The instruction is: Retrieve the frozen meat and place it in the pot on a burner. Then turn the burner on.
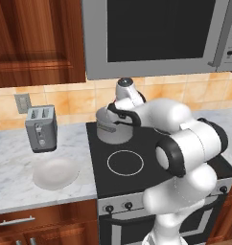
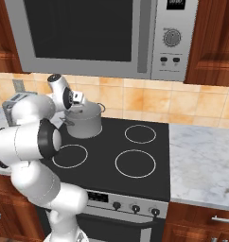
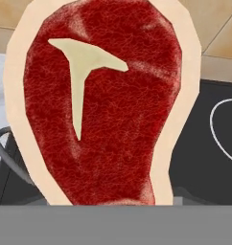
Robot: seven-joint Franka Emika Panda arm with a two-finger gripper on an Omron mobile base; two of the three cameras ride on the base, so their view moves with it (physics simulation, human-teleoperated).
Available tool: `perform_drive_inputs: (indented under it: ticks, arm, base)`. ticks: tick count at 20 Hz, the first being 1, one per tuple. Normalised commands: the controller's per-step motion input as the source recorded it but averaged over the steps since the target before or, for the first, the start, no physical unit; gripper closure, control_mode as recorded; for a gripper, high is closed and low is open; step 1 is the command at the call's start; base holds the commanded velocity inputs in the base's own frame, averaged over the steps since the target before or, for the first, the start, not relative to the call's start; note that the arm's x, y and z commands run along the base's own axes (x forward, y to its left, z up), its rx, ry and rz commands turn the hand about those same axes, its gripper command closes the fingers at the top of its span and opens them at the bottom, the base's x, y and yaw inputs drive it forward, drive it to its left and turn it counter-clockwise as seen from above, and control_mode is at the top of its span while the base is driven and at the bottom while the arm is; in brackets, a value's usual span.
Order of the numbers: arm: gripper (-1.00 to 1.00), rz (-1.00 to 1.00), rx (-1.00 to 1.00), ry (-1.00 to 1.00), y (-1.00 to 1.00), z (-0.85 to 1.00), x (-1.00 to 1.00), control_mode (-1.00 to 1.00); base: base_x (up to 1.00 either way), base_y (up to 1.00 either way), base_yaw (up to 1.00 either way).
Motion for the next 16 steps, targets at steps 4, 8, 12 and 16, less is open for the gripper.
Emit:
perform_drive_inputs:
  ticks: [4,8,12,16]
  arm:
    - [1.0,0.02,0.01,0.01,0.0,-0.14,0.24,-1.0]
    - [1.0,0.01,0.02,0.09,0.0,-0.23,0.32,-1.0]
    - [1.0,0.01,0.02,0.11,0.0,-0.22,0.29,-1.0]
    - [1.0,0.02,0.0,0.11,0.0,-0.19,0.17,-1.0]
  base:
    - [0.0,0.0,0.0]
    - [0.0,0.0,0.0]
    - [0.0,0.0,0.0]
    - [0.0,0.0,0.0]
